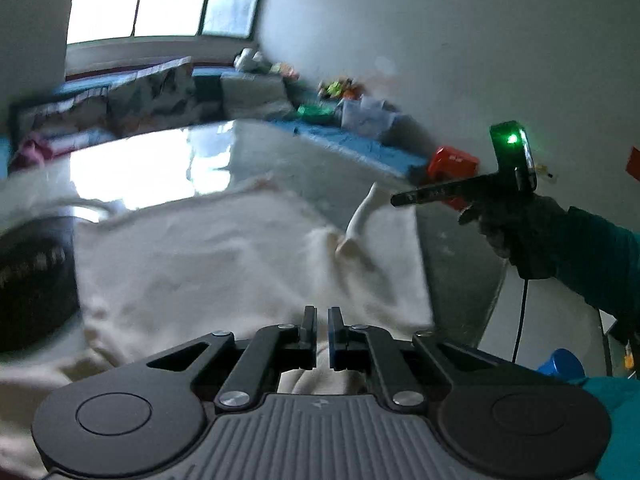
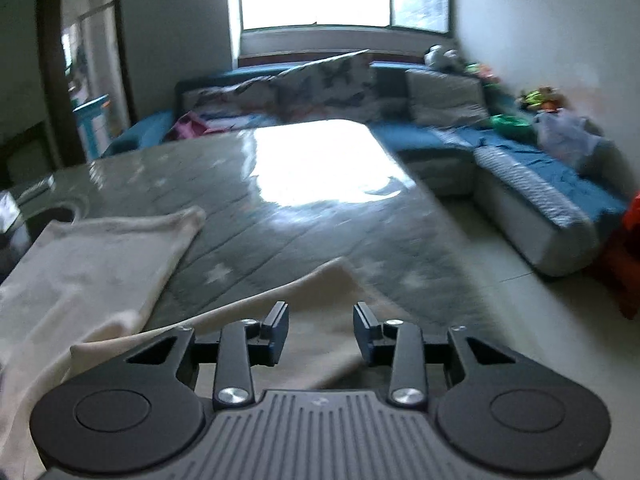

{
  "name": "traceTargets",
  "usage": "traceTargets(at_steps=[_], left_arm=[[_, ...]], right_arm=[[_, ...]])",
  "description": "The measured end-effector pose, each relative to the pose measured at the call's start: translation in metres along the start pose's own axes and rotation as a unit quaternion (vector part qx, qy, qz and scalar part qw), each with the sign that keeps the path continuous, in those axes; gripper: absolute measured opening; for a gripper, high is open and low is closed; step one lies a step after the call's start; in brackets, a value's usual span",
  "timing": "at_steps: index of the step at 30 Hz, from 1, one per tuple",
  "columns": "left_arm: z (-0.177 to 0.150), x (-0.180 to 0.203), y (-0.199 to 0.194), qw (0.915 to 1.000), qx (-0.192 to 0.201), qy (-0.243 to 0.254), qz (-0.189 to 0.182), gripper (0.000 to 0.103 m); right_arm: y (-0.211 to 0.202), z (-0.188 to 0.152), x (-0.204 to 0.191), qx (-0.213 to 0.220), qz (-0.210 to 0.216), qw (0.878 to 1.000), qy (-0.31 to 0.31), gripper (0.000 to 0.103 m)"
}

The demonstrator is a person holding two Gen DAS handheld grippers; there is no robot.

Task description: Fold clothes

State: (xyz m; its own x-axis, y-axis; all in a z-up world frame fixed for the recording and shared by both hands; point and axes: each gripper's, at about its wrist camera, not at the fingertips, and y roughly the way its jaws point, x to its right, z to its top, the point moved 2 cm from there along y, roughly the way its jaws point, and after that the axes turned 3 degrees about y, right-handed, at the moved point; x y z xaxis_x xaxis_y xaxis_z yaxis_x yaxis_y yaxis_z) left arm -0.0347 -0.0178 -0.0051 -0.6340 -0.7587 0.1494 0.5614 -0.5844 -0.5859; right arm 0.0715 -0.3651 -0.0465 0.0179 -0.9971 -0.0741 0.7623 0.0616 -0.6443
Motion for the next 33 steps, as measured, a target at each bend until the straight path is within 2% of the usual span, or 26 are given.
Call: traceTargets(at_steps=[5,8,10,14,17,19,22,25,28,30,32,33], left_arm=[[-0.015,0.004,0.014,0.9994,-0.033,-0.003,-0.008,0.006],[-0.021,0.011,0.021,0.9986,-0.043,-0.007,-0.029,0.006],[-0.024,0.014,0.027,0.9982,-0.048,-0.007,-0.037,0.006],[-0.023,0.016,0.033,0.9977,-0.048,-0.013,-0.045,0.007],[-0.020,0.013,0.026,0.9984,-0.040,-0.011,-0.038,0.009],[-0.016,0.007,0.019,0.9992,-0.027,-0.011,-0.026,0.012],[-0.003,-0.015,0.012,0.9994,-0.009,-0.022,0.026,0.017],[0.012,-0.046,0.014,0.9949,-0.006,-0.049,0.088,0.018],[0.024,-0.083,0.024,0.9849,-0.010,-0.077,0.155,0.018],[0.030,-0.105,0.031,0.9772,-0.013,-0.091,0.192,0.018],[0.036,-0.126,0.037,0.9678,-0.017,-0.104,0.229,0.024],[0.039,-0.137,0.041,0.9630,-0.019,-0.110,0.245,0.029]], right_arm=[[0.018,-0.006,-0.011,-0.013,-0.014,0.999,-0.027,0.041],[0.014,-0.008,0.004,-0.011,-0.052,0.998,-0.030,0.042],[0.013,-0.008,0.017,-0.008,-0.081,0.996,-0.028,0.050],[0.015,-0.005,0.038,-0.012,-0.118,0.993,-0.011,0.050],[0.013,-0.001,0.041,-0.019,-0.131,0.991,-0.008,0.048],[0.005,0.005,0.032,-0.009,-0.108,0.994,-0.020,0.047],[-0.004,0.017,0.011,0.000,-0.046,0.998,-0.031,0.047],[-0.001,0.031,-0.016,-0.007,0.019,0.999,-0.042,0.046],[0.011,0.044,-0.040,-0.019,0.075,0.996,-0.050,0.040],[0.023,0.055,-0.055,-0.027,0.096,0.993,-0.061,0.040],[0.037,0.062,-0.068,-0.036,0.107,0.991,-0.072,0.039],[0.045,0.065,-0.072,-0.043,0.113,0.990,-0.072,0.039]])
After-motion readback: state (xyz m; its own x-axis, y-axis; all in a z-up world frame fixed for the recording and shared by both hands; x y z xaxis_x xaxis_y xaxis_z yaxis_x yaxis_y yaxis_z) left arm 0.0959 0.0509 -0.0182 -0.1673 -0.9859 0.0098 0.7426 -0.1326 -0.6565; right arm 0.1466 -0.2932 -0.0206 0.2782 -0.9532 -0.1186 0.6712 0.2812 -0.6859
